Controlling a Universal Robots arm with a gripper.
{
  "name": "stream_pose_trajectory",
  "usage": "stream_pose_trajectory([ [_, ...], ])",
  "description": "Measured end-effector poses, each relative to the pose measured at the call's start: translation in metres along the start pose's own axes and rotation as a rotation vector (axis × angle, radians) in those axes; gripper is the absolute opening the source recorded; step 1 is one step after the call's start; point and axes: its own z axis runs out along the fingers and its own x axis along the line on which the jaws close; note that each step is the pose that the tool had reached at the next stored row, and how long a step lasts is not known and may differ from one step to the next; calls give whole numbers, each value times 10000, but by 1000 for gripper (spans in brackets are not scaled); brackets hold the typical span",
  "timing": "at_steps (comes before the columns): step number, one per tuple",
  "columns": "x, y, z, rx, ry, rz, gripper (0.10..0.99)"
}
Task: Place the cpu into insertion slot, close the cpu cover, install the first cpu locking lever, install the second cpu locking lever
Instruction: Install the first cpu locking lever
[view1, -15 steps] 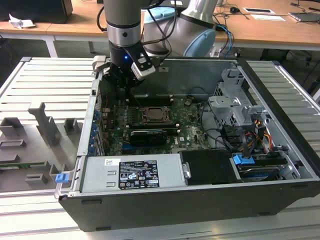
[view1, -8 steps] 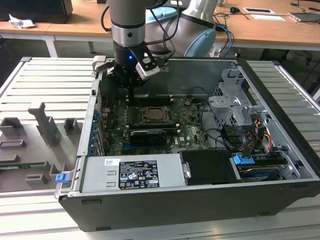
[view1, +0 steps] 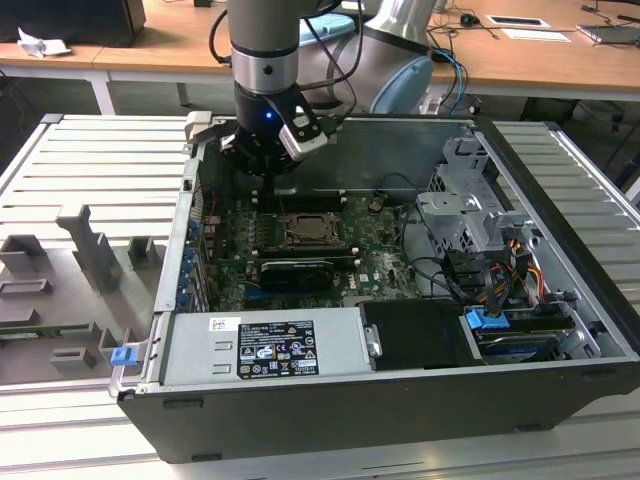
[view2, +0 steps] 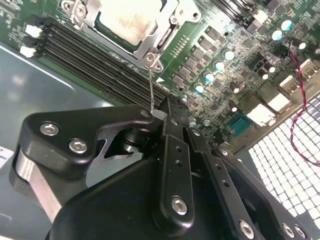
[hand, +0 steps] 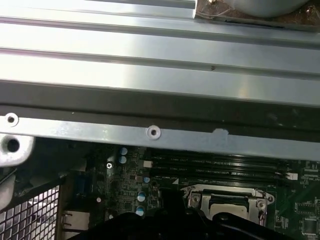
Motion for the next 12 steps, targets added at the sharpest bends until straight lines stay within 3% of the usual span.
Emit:
stream_pose_trajectory([
  [9,-421,-35,21,-2,41,4,106],
  [10,-492,-42,28,-31,38,2,106],
  [11,-511,-44,46,-193,25,10,106],
  [12,-528,-48,79,-236,21,10,106],
])
